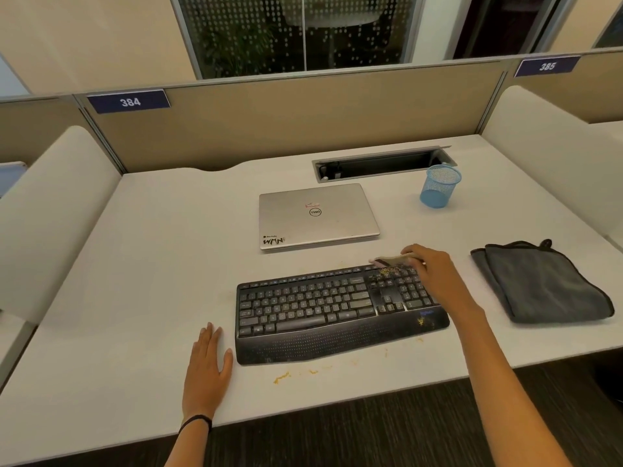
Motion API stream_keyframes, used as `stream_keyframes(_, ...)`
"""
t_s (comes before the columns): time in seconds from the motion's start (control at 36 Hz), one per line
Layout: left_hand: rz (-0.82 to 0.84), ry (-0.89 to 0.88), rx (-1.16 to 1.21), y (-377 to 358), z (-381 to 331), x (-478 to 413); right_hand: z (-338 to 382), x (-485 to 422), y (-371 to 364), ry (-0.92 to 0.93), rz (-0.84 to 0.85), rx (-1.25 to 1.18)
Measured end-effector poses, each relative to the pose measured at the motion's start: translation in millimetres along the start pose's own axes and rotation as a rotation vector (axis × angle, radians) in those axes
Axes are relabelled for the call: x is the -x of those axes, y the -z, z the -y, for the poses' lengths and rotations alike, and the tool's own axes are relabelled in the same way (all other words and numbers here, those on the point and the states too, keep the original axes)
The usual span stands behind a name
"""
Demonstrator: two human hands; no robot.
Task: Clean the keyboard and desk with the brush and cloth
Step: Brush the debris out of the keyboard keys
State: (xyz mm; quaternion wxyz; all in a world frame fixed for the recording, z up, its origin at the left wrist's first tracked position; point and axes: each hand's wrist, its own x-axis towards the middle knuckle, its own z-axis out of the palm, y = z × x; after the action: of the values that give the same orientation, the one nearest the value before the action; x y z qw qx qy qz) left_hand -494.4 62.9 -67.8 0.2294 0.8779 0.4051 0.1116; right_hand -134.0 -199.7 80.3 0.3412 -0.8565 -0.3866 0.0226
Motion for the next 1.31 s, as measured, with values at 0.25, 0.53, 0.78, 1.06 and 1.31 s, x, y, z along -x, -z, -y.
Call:
stream_keyframes(0.25,-0.007,0.005,0.004,-0.7,0.7,0.0,21.0,-11.8,-41.3,-0.328,-0.061,-0.447)
stream_keyframes(0.53,0.0,0.014,-0.009,-0.9,0.6,-0.5,16.3,-16.6,-57.6,-0.389,0.005,-0.256)
stream_keyframes(0.78,-0.002,0.007,0.003,0.4,-0.6,0.1,2.4,-22.1,-22.3,-0.362,-0.162,-0.018)
stream_keyframes(1.06,0.002,0.021,0.007,0.7,-2.5,0.3,20.3,-27.2,-42.4,-0.297,0.014,-0.154)
stream_keyframes(1.31,0.002,0.012,0.019,1.8,-3.2,1.0,-8.4,-23.5,-19.2,-0.42,-0.087,0.005)
